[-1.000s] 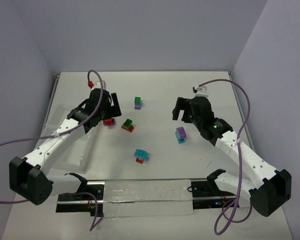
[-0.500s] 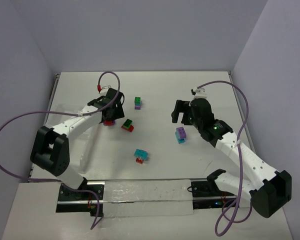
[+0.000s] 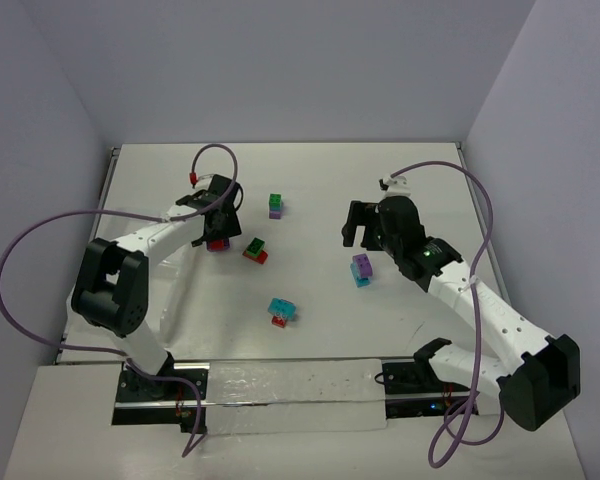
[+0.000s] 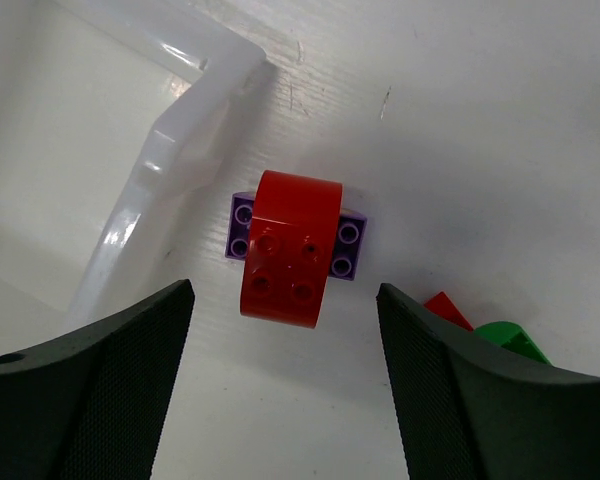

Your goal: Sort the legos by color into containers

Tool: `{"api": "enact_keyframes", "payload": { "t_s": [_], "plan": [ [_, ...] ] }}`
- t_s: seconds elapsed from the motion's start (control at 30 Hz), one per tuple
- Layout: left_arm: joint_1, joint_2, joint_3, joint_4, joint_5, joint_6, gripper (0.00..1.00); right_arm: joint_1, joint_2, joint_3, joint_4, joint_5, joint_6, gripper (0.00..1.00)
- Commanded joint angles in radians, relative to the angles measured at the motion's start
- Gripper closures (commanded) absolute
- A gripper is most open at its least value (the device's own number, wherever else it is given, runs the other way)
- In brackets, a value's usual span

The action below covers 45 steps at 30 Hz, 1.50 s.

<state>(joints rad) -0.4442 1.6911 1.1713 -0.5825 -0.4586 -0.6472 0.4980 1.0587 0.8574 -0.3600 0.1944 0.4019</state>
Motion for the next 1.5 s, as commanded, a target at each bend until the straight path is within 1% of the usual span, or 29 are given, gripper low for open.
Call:
{"api": "enact_keyframes", "payload": {
  "t_s": [0.0,0.13,0.33,0.43,0.5,0.57,0.63,0.7,0.77,0.97,1.13,1.23,1.27,1.3,1.37,1.4,1.47],
  "plan": [
    [-0.001,0.025,0.034,0.048,0.019,0.024,0.21,0.009,0.011,0.032,0.013,0.002,-0.012,0.02],
    [0.008,0.047,0.036,0.039,0.010,0.028,0.24,0.008,0.014,0.042,-0.004,0.000,-0.018,0.04],
    [0.019,0.048,0.028,0.060,0.019,0.037,0.37,0.007,0.014,0.043,-0.006,0.013,-0.019,0.06],
    [0.021,0.056,0.031,0.061,0.042,0.045,0.41,0.007,0.019,0.051,-0.014,0.027,-0.016,0.06],
    [0.021,0.054,0.025,0.067,0.057,0.049,0.40,0.008,0.019,0.057,-0.024,0.038,-0.014,0.06],
    [0.021,0.051,0.018,0.073,0.057,0.052,0.37,0.008,0.013,0.058,-0.025,0.042,-0.014,0.06],
    [0.022,0.049,0.010,0.086,0.061,0.054,0.36,0.008,0.004,0.057,-0.024,0.042,-0.014,0.06],
    [0.022,0.055,0.011,0.086,0.060,0.054,0.38,0.009,0.002,0.061,-0.027,0.045,-0.013,0.06],
    [0.022,0.061,0.013,0.090,0.060,0.054,0.41,0.008,0.000,0.064,-0.033,0.047,-0.014,0.06],
    [0.029,0.080,0.005,0.107,0.069,0.054,0.41,0.008,-0.017,0.055,-0.048,0.063,-0.011,0.06],
    [0.032,0.087,0.001,0.113,0.072,0.051,0.45,0.010,-0.023,0.055,-0.052,0.068,-0.011,0.06],
    [0.032,0.088,0.005,0.107,0.063,0.048,0.60,0.008,-0.025,0.060,-0.057,0.074,-0.009,0.06],
    [0.032,0.084,0.007,0.107,0.061,0.051,0.68,0.008,-0.026,0.063,-0.059,0.074,-0.011,0.06],
    [0.032,0.084,0.007,0.105,0.060,0.052,0.68,0.008,-0.028,0.065,-0.059,0.073,-0.011,0.06],
    [0.032,0.078,0.018,0.095,0.061,0.058,0.89,0.008,-0.029,0.073,-0.066,0.071,-0.012,0.06],
    [0.032,0.073,0.028,0.088,0.061,0.059,0.97,0.008,-0.029,0.081,-0.075,0.071,-0.012,0.06],
    [0.032,0.045,0.053,0.058,0.069,0.062,1.00,0.008,-0.028,0.108,-0.101,0.073,-0.015,0.06]
  ]
}}
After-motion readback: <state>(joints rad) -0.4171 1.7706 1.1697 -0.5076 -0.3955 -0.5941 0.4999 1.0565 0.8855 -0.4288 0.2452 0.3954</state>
